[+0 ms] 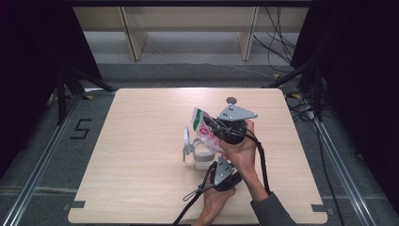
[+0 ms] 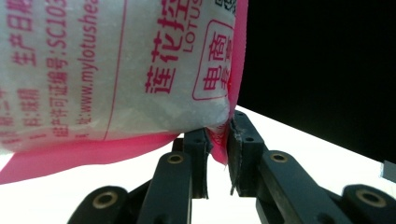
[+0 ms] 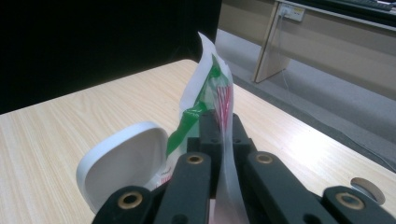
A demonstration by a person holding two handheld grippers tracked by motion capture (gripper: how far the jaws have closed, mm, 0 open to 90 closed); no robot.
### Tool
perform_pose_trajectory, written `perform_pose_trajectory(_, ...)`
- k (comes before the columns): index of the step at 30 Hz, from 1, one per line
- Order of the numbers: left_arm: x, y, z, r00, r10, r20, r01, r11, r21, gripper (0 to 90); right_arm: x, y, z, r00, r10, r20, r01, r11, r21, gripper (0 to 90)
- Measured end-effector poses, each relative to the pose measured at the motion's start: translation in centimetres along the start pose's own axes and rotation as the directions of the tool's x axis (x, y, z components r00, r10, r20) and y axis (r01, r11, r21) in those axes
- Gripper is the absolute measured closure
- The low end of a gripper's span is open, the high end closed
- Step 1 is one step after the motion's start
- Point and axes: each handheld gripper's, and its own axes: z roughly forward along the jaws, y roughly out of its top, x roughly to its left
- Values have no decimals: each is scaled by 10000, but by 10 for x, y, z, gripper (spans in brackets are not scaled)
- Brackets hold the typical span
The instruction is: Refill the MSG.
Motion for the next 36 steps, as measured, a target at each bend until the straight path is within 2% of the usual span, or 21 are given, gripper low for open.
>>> perform_pose_trajectory(4, 0, 0, 0, 10000, 17, -11, -17, 10000, -25, 786, -2, 0, 1, 9999, -170, 24, 170, 9998, -54, 900)
perform_pose_trajectory(5, 0, 0, 0, 10000, 16, -21, -16, 10000, -22, 786, -1, 0, 0, 10000, -91, 25, 91, 9999, -58, 900)
perform_pose_trajectory(6, 0, 1, 0, 10000, 6, -5, -6, 10000, -23, 786, -3, 1, 0, 9995, -316, 10, 316, 9995, -70, 900)
perform_pose_trajectory(7, 0, 1, 0, 10000, 33, 2, -33, 10000, -29, 786, -2, 0, 0, 9997, -228, 79, 230, 9996, -167, 900)
perform_pose_trajectory(9, -1, 1, -1, 10000, 14, -94, -13, 10000, 95, 786, 0, 1, -1, 9998, -195, -24, 195, 9998, 57, 900)
perform_pose_trajectory(11, 0, 0, 0, 10000, -6, 9, 6, 10000, -8, 786, 0, 0, 2, 9992, -386, 123, 387, 9992, -89, 900)
perform_pose_trajectory(13, 0, 1, -1, 10000, 31, -89, -30, 9999, 113, 786, 0, 0, 2, 9993, -362, -1, 362, 9993, 28, 900)
perform_pose_trajectory(14, -1, 1, -1, 10000, 7, -69, -6, 10000, 69, 786, 0, 0, 2, 9987, -491, 135, 492, 9987, -104, 900)
perform_pose_trajectory(17, 0, 1, -1, 10000, 1, -86, 0, 9999, 105, 786, 0, 0, 2, 9993, -374, 86, 374, 9993, -61, 900)
perform_pose_trajectory(19, 0, 1, -1, 10000, 21, -78, -21, 9999, 116, 786, 1, 0, 2, 9995, -327, -25, 327, 9993, 181, 900)
perform_pose_trajectory(22, 0, 0, 0, 10000, 25, 4, -25, 10000, -12, 786, -1, 0, 2, 9991, -426, 5, 426, 9991, -43, 900)
perform_pose_trajectory(27, -1, 1, -1, 10000, 24, -83, -23, 9999, 99, 785, 0, 0, 2, 9995, -311, 21, 311, 9995, 6, 900)
perform_pose_trajectory(28, -1, 1, -1, 10000, 24, -85, -24, 10000, 96, 785, 0, 0, 3, 9995, -290, -88, 290, 9996, 17, 900)
perform_pose_trajectory(30, -1, 1, -1, 9999, 32, -97, -31, 10000, 60, 785, 1, 0, 2, 9993, -366, -26, 367, 9993, 106, 900)
perform_pose_trajectory(32, 0, 1, -1, 10000, 44, -3, -44, 10000, -52, 786, 0, 1, 1, 9987, -514, 73, 514, 9987, -73, 900)
perform_pose_trajectory(33, 0, 1, -1, 10000, 51, -22, -51, 10000, -52, 785, 1, 1, 1, 9997, -260, -4, 260, 9997, 13, 900)
perform_pose_trajectory(34, -1, 1, -1, 9999, 38, -109, -38, 10000, 49, 785, 0, 1, 0, 9996, -270, -49, 271, 9996, 62, 900)
perform_pose_trajectory(36, -1, 1, -1, 9999, 53, -85, -53, 9999, 88, 786, 0, 0, 2, 9992, -360, 149, 361, 9993, -73, 900)
